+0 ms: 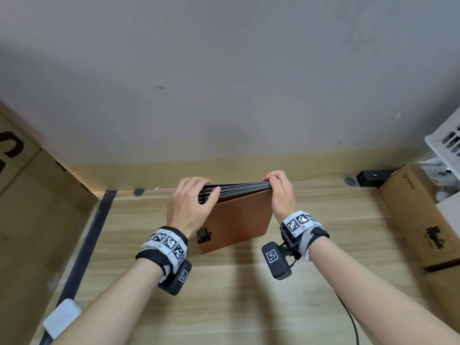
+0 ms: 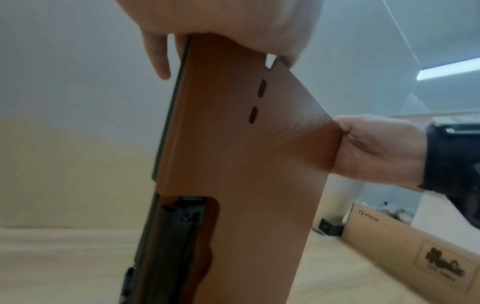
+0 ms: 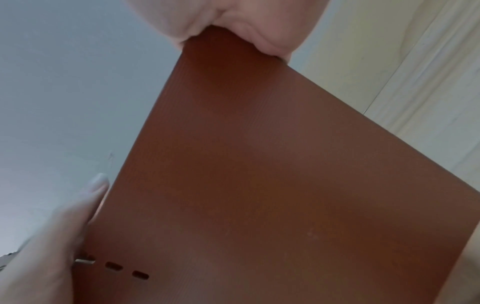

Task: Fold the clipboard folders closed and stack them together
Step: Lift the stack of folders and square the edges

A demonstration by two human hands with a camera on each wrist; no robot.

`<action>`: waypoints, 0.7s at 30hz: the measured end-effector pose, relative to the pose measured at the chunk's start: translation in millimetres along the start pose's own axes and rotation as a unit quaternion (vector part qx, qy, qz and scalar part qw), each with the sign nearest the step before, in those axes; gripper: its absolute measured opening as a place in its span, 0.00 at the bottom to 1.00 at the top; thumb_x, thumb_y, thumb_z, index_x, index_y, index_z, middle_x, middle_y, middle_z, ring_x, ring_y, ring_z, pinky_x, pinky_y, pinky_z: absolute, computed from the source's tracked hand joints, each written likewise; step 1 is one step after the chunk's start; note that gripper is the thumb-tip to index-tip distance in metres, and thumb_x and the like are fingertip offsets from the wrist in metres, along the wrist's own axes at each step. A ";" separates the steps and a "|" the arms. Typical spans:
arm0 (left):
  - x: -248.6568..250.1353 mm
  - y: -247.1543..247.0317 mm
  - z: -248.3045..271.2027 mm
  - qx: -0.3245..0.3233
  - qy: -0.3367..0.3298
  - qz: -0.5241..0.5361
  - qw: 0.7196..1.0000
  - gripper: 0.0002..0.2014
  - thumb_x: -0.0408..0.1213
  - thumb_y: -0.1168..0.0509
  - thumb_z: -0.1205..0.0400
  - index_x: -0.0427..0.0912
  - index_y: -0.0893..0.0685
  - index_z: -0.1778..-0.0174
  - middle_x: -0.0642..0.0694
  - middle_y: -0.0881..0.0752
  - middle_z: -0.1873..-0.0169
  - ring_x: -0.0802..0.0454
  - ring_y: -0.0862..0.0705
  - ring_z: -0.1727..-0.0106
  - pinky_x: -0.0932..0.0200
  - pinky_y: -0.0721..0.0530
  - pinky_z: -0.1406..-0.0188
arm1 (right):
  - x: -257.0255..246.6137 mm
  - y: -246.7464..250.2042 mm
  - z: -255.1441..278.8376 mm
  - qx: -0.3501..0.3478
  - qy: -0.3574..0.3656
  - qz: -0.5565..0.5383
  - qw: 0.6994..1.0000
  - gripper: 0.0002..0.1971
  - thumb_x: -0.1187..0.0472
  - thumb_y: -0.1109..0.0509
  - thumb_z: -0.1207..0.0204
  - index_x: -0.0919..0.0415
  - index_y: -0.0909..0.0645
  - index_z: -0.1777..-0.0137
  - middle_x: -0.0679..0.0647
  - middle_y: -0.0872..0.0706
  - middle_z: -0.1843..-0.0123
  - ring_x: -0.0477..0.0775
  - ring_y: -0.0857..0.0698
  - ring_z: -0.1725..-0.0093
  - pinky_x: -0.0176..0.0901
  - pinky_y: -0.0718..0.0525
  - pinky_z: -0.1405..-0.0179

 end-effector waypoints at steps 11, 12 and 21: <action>-4.3 1.6 -1.6 -0.046 -0.001 -0.002 0.999 0.28 0.74 0.35 0.32 0.52 0.17 0.55 0.59 0.16 0.57 0.55 0.22 0.53 0.56 0.25 0.53 | 11.3 5.6 -4.9 -0.059 -0.003 -0.019 0.998 0.18 0.49 0.48 0.15 0.55 0.25 0.61 0.47 0.25 0.63 0.46 0.27 0.60 0.44 0.29 0.53; -5.2 1.1 -2.1 -0.042 0.011 0.003 0.999 0.27 0.74 0.35 0.32 0.52 0.17 0.56 0.59 0.16 0.58 0.55 0.22 0.53 0.56 0.24 0.53 | 9.7 8.3 -2.5 -0.060 -0.013 -0.033 0.998 0.20 0.48 0.49 0.13 0.56 0.23 0.60 0.48 0.23 0.62 0.44 0.24 0.61 0.39 0.26 0.53; -2.4 3.2 -4.0 -0.021 0.058 0.033 0.998 0.22 0.63 0.25 0.32 0.48 0.15 0.59 0.63 0.22 0.66 0.50 0.20 0.54 0.51 0.21 0.52 | 51.2 25.5 12.1 -0.156 0.001 -0.014 0.988 0.14 0.50 0.28 0.22 0.50 0.18 0.38 0.45 0.11 0.40 0.45 0.15 0.38 0.52 0.20 0.31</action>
Point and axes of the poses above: each hand's wrist, its own z-axis away from the middle knuckle, its own y-axis out of the back of the hand, x = y × z, the point moved 5 cm from there along -z, towards the middle knuckle
